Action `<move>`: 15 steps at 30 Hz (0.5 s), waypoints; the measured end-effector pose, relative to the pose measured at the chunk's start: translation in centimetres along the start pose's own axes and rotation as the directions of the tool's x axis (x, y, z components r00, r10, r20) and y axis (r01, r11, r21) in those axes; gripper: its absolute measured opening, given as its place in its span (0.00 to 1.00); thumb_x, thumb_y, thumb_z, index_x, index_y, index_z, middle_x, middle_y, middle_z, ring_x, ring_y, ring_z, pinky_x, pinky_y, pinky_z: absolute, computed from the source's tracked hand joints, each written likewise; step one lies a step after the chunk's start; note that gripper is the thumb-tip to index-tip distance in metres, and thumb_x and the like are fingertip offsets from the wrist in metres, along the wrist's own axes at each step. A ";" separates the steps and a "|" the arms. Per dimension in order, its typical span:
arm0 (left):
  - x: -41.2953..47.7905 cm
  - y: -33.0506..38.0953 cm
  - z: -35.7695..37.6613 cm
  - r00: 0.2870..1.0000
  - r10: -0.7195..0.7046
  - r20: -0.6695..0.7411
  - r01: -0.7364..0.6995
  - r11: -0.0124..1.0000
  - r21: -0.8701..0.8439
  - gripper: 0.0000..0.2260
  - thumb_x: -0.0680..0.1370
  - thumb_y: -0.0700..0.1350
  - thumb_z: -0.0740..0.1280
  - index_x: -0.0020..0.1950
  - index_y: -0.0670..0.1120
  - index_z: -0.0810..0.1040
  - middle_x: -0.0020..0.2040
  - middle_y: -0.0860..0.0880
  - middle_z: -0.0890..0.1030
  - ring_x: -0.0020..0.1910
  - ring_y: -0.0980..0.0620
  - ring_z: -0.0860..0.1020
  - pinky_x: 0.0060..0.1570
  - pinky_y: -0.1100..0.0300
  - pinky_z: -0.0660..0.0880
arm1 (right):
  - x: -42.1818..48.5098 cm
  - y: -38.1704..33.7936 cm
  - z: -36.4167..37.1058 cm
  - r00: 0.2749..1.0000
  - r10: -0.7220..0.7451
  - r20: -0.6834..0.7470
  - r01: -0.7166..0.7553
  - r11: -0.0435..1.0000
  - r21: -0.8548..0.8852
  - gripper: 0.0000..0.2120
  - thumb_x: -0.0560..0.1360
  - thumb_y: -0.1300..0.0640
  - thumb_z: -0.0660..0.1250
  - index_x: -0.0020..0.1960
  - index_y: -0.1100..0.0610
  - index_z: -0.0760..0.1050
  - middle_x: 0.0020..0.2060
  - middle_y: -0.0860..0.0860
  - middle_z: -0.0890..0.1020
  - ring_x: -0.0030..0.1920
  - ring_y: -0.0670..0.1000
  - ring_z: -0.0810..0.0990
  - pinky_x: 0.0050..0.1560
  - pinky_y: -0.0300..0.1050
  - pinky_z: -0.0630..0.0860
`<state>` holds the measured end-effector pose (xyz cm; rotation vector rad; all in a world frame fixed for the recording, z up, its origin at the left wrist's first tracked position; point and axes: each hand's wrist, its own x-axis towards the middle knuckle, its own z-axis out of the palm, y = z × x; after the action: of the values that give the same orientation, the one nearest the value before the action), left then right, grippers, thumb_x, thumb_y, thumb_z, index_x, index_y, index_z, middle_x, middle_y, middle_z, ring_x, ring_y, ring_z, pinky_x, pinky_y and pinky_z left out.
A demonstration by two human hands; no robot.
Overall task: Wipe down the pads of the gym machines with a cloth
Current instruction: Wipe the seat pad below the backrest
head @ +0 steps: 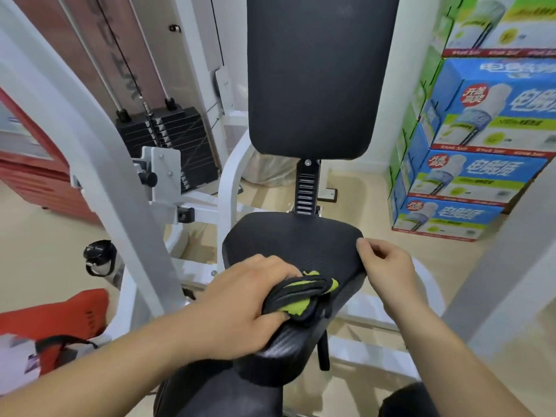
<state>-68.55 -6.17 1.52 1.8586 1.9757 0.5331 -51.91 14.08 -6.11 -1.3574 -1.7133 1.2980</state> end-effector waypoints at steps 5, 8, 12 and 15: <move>7.2 -3.9 -0.7 0.987 -0.156 -0.031 0.159 0.959 0.236 0.19 0.78 0.54 0.65 0.69 0.56 0.72 0.60 0.53 0.78 0.62 0.47 0.70 0.65 0.47 0.68 | -0.4 0.5 0.2 0.997 -0.007 0.082 0.010 0.999 -0.036 0.15 0.82 0.52 0.61 0.63 0.51 0.82 0.53 0.47 0.86 0.55 0.51 0.81 0.52 0.43 0.77; 10.5 -1.6 2.2 0.989 -0.144 -0.039 0.149 0.963 0.223 0.18 0.78 0.52 0.67 0.68 0.55 0.73 0.60 0.51 0.77 0.60 0.45 0.72 0.64 0.47 0.70 | 0.2 1.5 -1.0 0.987 0.072 0.143 -0.086 0.991 0.099 0.14 0.82 0.57 0.61 0.63 0.52 0.82 0.56 0.51 0.86 0.58 0.53 0.83 0.64 0.55 0.79; 11.4 0.8 3.0 0.987 0.050 0.154 -0.066 0.993 0.098 0.18 0.79 0.49 0.68 0.69 0.55 0.72 0.61 0.54 0.75 0.60 0.51 0.69 0.63 0.56 0.67 | 0.4 3.1 -2.7 0.955 0.165 0.247 -0.235 0.928 0.288 0.14 0.84 0.61 0.60 0.60 0.53 0.83 0.55 0.50 0.87 0.60 0.51 0.84 0.63 0.53 0.80; 16.0 0.0 3.1 0.976 0.082 0.200 -0.111 0.984 0.141 0.18 0.79 0.48 0.67 0.68 0.51 0.72 0.61 0.51 0.76 0.62 0.48 0.70 0.64 0.54 0.69 | 0.3 3.4 -2.9 0.945 0.233 0.229 -0.305 0.878 0.368 0.14 0.85 0.61 0.58 0.58 0.58 0.83 0.53 0.53 0.88 0.56 0.51 0.86 0.61 0.50 0.80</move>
<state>-67.85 9.89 -1.39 2.0225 1.8494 0.2221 -48.17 15.34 -8.28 -1.2934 -1.2901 1.8619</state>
